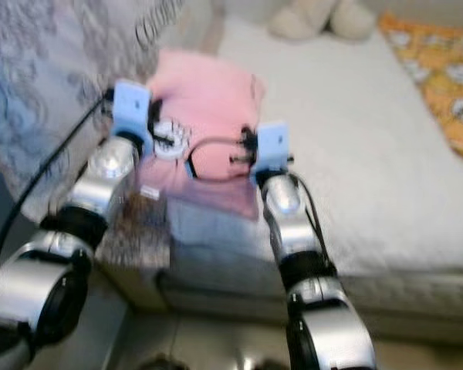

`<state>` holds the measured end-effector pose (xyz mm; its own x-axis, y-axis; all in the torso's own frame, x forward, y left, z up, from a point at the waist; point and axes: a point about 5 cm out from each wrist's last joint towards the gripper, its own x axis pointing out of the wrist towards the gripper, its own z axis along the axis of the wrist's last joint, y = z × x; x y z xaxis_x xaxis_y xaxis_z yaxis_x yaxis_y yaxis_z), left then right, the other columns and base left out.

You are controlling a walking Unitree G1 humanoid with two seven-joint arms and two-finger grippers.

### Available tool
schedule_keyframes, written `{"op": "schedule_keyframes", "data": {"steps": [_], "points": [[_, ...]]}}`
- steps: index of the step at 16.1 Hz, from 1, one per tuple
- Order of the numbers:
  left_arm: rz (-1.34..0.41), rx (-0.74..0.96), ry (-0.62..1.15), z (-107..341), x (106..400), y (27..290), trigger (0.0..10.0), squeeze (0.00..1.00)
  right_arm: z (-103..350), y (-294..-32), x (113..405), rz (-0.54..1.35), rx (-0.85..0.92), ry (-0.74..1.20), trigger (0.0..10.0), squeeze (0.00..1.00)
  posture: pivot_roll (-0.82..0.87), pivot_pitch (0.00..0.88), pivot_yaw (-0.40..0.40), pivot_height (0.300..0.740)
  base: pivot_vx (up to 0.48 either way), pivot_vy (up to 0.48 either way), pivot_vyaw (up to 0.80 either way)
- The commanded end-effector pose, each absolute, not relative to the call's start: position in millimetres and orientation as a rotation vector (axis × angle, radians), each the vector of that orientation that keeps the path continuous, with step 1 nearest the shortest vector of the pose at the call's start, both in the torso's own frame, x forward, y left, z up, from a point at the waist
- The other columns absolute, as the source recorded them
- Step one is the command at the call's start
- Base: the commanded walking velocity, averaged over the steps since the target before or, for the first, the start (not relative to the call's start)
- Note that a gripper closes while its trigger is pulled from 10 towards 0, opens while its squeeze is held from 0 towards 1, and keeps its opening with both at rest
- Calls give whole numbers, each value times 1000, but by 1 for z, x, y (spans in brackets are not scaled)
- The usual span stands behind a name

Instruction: Clean up the room

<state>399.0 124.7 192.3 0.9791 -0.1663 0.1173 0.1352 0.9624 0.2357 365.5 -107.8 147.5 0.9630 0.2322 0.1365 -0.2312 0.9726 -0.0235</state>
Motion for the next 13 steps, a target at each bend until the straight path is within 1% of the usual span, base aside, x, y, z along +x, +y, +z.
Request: {"op": "schedule_keyframes", "data": {"steps": [1,8,11,13], "points": [[-123,214,-210,210,401,126,10000,0,151,-126,366,174,-3,-158,10000,0,-10,0,37,740,480,0,0],[-134,214,-194,207,402,122,10000,0,150,-126,367,172,-6,-151,10000,0,-11,0,38,740,480,0,0],[-140,216,-193,207,402,121,10000,0,146,-130,367,132,-39,-122,10000,0,-16,0,50,740,480,0,0],[-141,217,-178,203,401,122,10000,0,140,-129,367,131,-27,-93,10000,0,-19,0,61,740,480,0,0]]}}
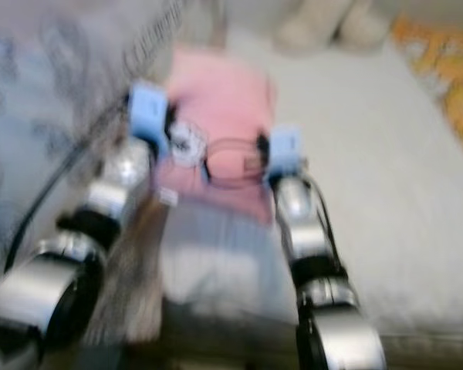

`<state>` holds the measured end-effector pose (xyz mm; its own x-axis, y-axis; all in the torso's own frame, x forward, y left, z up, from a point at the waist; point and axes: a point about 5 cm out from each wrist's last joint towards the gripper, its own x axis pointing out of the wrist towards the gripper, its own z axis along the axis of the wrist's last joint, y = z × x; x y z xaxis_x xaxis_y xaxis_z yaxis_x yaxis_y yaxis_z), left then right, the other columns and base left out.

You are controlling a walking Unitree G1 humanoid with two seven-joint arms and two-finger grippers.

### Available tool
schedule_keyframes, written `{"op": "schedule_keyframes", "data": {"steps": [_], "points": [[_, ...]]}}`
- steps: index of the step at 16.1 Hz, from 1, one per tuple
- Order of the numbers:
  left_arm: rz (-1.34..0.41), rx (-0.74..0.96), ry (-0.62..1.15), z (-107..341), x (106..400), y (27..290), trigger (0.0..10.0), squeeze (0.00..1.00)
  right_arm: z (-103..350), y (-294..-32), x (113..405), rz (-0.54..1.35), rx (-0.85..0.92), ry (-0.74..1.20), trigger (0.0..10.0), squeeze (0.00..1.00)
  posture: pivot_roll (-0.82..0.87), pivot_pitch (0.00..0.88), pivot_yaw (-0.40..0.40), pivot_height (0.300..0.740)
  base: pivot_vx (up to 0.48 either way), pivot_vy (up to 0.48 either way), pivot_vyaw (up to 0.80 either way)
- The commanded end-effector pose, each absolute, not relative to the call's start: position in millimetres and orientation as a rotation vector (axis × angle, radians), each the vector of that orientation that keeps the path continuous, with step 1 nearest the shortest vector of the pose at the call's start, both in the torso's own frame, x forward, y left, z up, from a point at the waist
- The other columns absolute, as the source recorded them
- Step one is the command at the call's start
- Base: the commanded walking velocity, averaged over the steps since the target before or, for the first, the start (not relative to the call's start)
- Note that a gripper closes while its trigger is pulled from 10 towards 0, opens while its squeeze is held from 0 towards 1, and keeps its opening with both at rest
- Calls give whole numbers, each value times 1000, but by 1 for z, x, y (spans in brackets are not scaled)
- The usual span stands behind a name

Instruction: Clean up the room

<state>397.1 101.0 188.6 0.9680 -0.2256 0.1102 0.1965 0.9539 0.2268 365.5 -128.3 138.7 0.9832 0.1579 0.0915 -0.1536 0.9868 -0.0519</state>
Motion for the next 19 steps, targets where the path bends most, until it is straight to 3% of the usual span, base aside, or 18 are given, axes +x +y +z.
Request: {"op": "schedule_keyframes", "data": {"steps": [1,6,8,11,14,16,18,19], "points": [[-142,218,-170,200,401,122,10000,0,139,-128,367,130,-21,-86,10000,0,-19,0,64,740,480,0,0],[-111,247,-144,190,404,116,10000,0,115,-139,372,97,20,66,10000,0,-41,0,77,740,96,0,0],[-95,331,-139,184,403,117,10000,0,102,-135,369,128,43,131,10000,0,-38,71,85,740,0,0,0],[-8,462,-132,176,401,131,10000,0,67,-115,354,189,153,309,10000,0,18,197,83,740,0,0,0],[56,514,-198,186,402,152,10000,0,57,-88,345,256,217,366,10000,0,63,207,83,740,0,0,0],[48,466,-184,179,399,148,10000,0,57,-87,346,269,183,365,10000,0,73,210,76,740,0,0,0],[63,249,-103,157,393,129,10000,0,63,-106,353,225,78,346,10000,0,74,221,62,740,0,0,0],[63,226,-103,156,392,126,10000,0,65,-110,355,212,66,336,10000,0,69,222,59,740,0,0,0]]}}
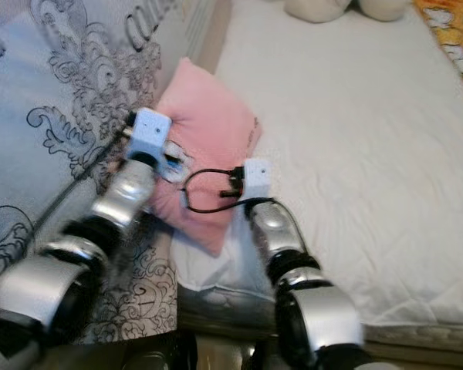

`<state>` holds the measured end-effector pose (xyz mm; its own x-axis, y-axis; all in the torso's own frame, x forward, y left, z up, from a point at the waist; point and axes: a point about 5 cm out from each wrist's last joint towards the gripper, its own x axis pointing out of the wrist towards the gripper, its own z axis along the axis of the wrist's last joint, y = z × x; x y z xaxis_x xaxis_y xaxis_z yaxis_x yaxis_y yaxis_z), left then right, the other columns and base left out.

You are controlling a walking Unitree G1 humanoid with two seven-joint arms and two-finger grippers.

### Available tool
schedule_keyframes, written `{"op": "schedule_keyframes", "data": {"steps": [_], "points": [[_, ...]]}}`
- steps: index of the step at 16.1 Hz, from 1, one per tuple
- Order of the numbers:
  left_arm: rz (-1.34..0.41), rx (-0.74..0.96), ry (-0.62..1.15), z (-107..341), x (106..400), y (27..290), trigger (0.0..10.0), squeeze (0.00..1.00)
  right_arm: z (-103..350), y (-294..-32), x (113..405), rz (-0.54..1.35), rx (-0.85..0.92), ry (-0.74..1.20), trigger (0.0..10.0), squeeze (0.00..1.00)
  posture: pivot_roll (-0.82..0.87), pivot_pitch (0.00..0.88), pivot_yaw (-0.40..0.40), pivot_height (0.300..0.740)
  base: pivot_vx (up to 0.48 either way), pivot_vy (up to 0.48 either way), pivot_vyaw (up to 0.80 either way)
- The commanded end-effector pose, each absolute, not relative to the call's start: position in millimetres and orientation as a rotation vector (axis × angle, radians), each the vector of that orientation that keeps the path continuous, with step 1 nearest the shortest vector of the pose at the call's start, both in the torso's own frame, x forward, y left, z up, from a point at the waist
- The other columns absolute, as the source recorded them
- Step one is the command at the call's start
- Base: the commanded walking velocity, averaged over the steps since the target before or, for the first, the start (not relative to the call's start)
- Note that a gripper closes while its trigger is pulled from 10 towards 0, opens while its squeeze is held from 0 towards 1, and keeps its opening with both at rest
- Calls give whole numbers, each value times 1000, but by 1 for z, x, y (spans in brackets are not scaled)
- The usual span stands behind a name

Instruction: Clean up the room

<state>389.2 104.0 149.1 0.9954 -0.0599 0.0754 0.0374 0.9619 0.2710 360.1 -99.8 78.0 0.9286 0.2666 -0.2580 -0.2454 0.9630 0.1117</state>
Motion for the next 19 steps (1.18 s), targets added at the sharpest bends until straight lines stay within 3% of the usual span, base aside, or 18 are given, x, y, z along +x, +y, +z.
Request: {"op": "schedule_keyframes", "data": {"steps": [1,9,10,14,19], "points": [[54,216,-111,156,391,120,10000,0,69,-117,358,188,58,319,10000,0,62,223,53,740,0,0,0],[95,99,-169,162,385,107,10000,0,100,-130,376,120,34,209,10000,0,59,216,33,740,0,0,0],[93,121,-183,162,383,106,10000,0,101,-129,376,122,48,211,10000,1000,65,214,26,740,0,0,0],[87,240,-198,158,381,110,10000,0,80,-123,366,141,28,290,10000,1000,74,208,18,740,0,0,0],[66,279,-255,169,379,108,10000,0,85,-125,366,146,-31,229,10000,1000,66,183,13,740,0,0,0]]}}
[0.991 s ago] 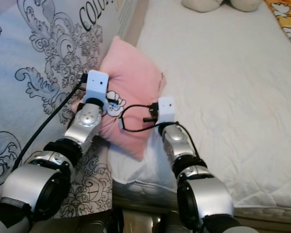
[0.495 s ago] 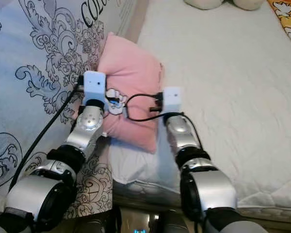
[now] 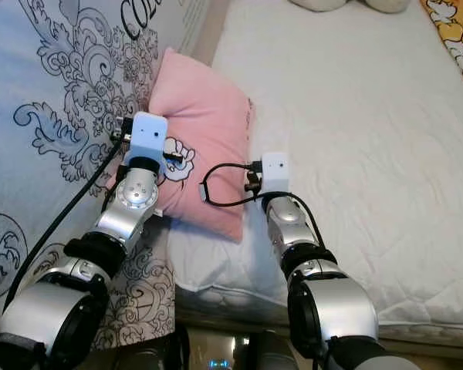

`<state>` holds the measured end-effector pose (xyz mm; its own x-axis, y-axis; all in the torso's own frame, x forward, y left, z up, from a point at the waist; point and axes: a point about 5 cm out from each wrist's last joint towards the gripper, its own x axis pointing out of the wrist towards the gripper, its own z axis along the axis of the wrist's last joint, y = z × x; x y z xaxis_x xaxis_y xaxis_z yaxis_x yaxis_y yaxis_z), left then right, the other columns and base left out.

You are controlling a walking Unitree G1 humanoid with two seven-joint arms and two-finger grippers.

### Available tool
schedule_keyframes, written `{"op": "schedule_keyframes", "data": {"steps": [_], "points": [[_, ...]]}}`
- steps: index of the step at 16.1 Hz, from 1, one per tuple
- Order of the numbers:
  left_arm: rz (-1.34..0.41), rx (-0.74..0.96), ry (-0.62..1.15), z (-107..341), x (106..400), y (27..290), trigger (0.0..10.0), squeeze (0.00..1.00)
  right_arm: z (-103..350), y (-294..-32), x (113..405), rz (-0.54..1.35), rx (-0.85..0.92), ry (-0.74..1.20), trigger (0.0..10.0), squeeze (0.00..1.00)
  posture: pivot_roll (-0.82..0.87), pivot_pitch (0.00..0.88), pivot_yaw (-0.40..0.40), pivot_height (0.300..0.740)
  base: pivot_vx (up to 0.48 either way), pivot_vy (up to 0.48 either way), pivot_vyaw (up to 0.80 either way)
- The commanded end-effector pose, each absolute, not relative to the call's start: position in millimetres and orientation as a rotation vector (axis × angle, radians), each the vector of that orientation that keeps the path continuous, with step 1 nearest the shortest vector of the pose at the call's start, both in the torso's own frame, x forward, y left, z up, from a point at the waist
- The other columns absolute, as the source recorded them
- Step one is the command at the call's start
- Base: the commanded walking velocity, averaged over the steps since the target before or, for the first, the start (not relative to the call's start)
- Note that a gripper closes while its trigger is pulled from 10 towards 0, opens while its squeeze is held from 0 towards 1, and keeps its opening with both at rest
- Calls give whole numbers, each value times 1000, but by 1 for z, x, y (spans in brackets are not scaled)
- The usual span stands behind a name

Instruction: Clean up the room

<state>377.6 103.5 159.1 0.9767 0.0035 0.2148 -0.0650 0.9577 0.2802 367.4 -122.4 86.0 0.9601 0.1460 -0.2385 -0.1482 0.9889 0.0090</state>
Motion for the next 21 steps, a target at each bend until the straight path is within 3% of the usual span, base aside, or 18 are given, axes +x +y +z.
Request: {"op": "schedule_keyframes", "data": {"steps": [1,2,3,6,9,13,15,16,17,21], "points": [[68,281,-253,169,378,107,10000,0,86,-125,366,149,-36,218,10000,1000,63,178,10,740,0,0,0],[59,276,-243,167,376,104,10000,0,86,-126,365,152,-41,195,10000,1000,58,176,8,740,0,0,0],[55,274,-246,167,375,103,10000,1000,84,-125,363,160,-35,188,10000,1000,52,171,6,740,0,0,0],[61,340,-261,170,371,108,10000,1000,75,-126,356,173,-42,194,10000,1000,45,155,8,740,0,0,0],[74,326,-217,158,340,113,10000,1000,71,-136,352,159,-60,199,10000,1000,56,99,12,740,0,0,0],[24,413,-320,172,316,122,10000,1000,87,-153,355,137,-92,87,10000,1000,85,19,5,740,0,0,0],[-85,322,-270,153,295,127,10000,1000,95,-170,340,62,-95,-26,10000,1000,80,0,1,740,0,0,0],[-129,287,-266,151,283,128,10000,0,95,-179,326,24,-134,-71,10000,961,67,0,1,740,0,0,0],[-128,287,-255,148,277,130,10000,0,96,-183,312,6,-145,-106,10000,0,64,0,-3,740,0,-480,0],[-34,195,-93,117,281,142,10000,0,71,-180,296,-5,-102,-19,10000,0,37,0,-3,740,0,-480,0]]}}
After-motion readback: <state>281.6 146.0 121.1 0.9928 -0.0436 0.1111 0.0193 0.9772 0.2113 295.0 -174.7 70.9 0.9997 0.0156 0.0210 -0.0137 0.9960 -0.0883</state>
